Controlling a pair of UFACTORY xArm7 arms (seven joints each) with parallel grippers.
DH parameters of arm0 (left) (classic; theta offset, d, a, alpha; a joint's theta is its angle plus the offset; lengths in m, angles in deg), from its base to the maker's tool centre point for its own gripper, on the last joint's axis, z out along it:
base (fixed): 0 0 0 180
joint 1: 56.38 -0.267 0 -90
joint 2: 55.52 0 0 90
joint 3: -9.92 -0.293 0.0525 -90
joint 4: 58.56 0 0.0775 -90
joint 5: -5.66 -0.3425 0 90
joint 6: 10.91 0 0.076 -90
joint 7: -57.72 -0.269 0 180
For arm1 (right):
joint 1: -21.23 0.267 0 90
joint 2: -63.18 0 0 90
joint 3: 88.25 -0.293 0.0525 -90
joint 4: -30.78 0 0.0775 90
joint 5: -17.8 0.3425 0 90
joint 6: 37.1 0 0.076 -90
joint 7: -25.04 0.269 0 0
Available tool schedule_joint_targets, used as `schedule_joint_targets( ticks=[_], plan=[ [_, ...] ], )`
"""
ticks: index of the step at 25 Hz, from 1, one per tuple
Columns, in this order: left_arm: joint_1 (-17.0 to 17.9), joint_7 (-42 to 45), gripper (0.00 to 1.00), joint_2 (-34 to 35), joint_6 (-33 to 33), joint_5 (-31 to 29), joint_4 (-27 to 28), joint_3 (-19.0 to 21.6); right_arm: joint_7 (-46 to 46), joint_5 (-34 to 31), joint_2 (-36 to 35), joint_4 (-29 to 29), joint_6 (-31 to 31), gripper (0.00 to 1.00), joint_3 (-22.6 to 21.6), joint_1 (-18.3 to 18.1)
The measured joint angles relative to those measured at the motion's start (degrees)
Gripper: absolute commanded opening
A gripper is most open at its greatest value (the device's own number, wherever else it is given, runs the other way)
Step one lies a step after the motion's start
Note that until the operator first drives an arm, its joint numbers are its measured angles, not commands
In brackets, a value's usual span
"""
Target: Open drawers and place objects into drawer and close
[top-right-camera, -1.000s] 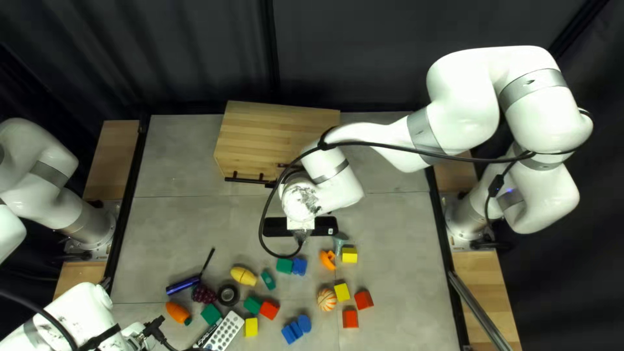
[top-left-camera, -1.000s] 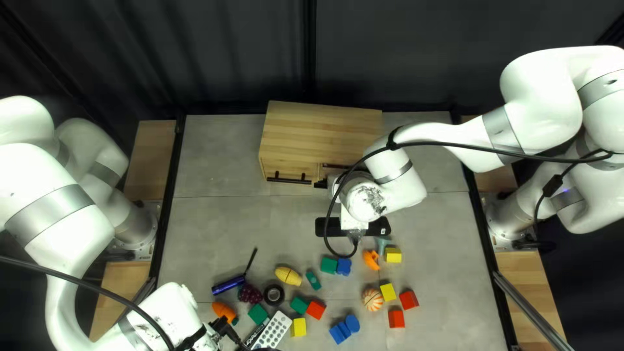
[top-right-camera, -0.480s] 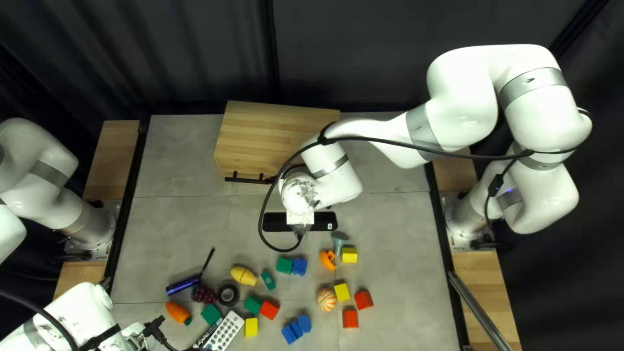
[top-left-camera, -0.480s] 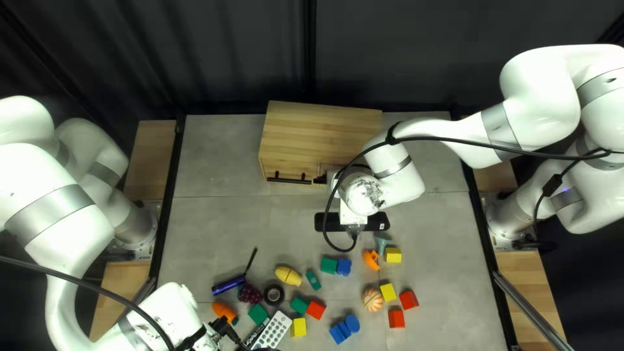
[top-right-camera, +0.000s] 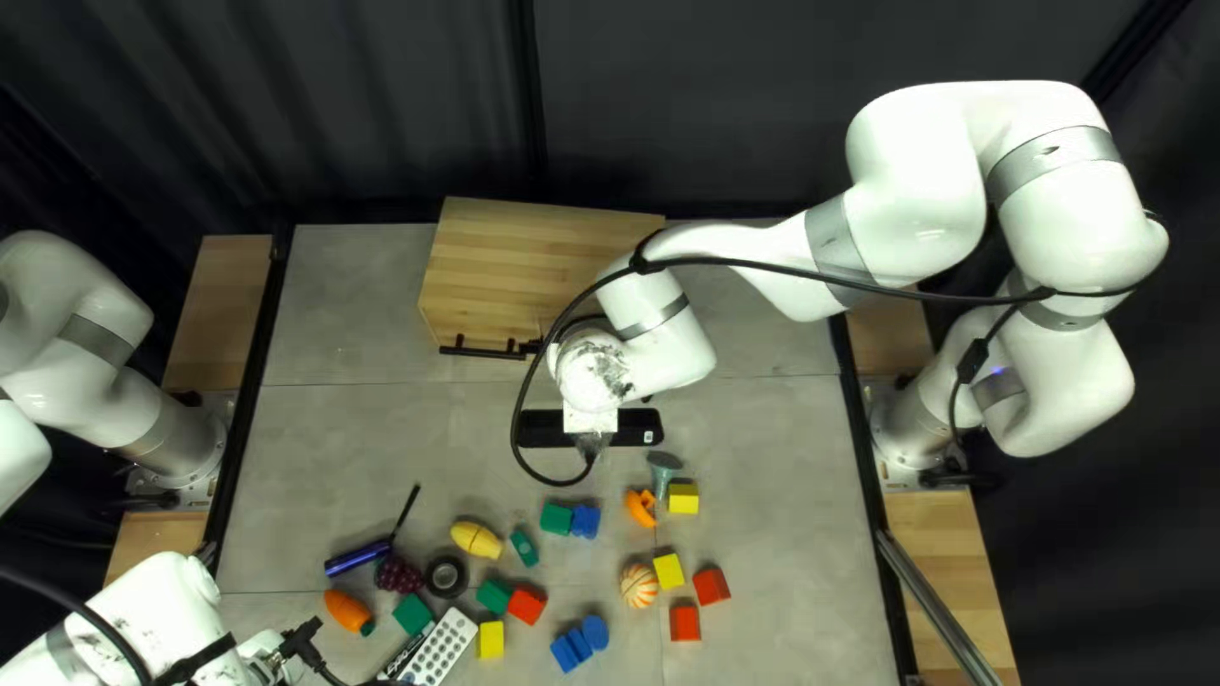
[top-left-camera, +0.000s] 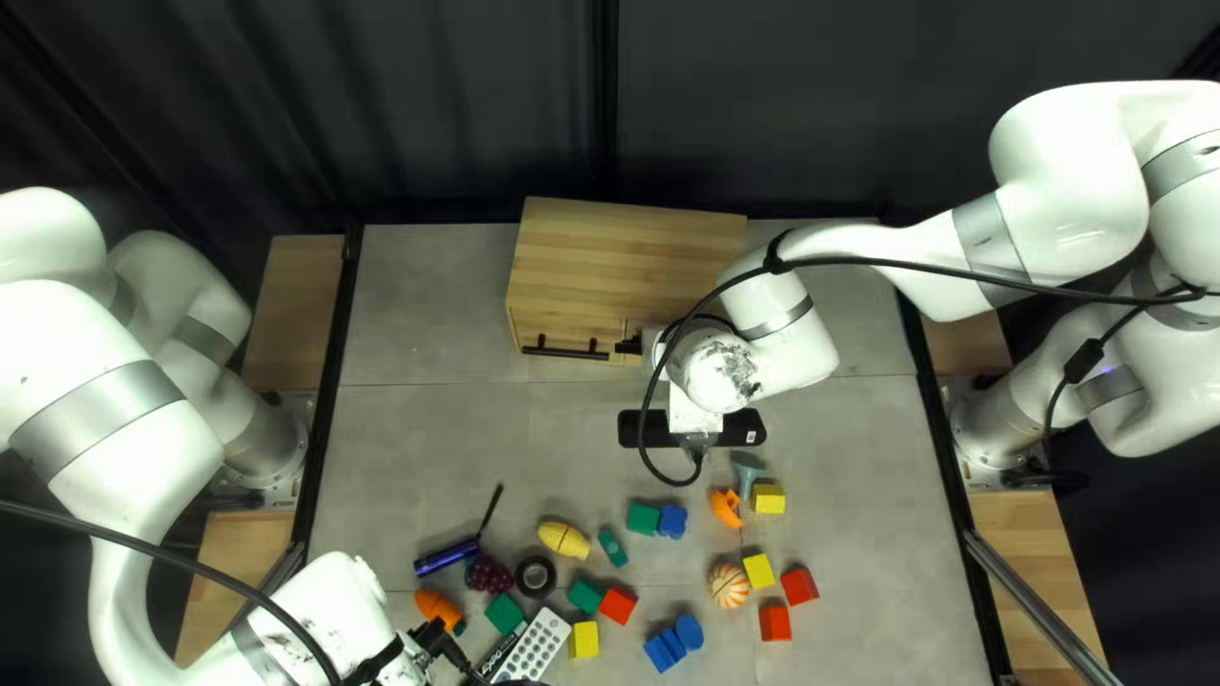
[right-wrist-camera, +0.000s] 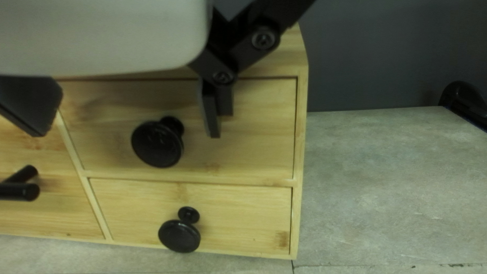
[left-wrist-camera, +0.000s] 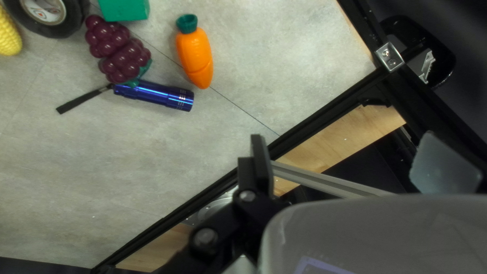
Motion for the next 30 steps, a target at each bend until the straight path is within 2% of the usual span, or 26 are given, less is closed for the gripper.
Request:
schedule_joint_targets(
  ticks=[7, 14, 22, 30],
  plan=[
    [0.0, 0.0, 1.00, 0.0, 0.0, 0.0, 0.0, 0.0, 6.0, 5.3, -0.5, 2.2, 6.6, 1.00, -3.9, 4.3],
    [0.0, 0.0, 1.00, 0.0, 0.0, 0.0, 0.0, 0.0, 15.4, 12.6, -5.9, 6.6, 10.7, 1.00, -9.2, 10.4],
    [0.0, 0.0, 1.00, 0.0, 0.0, 0.0, 0.0, 0.0, 23.3, 16.4, -9.9, 10.2, 11.8, 1.00, -13.2, 15.7],
    [0.0, 0.0, 1.00, 0.0, 0.0, 0.0, 0.0, 0.0, 27.7, 17.2, -15.9, 17.1, 12.1, 1.00, -15.1, 19.4]
  ],
)
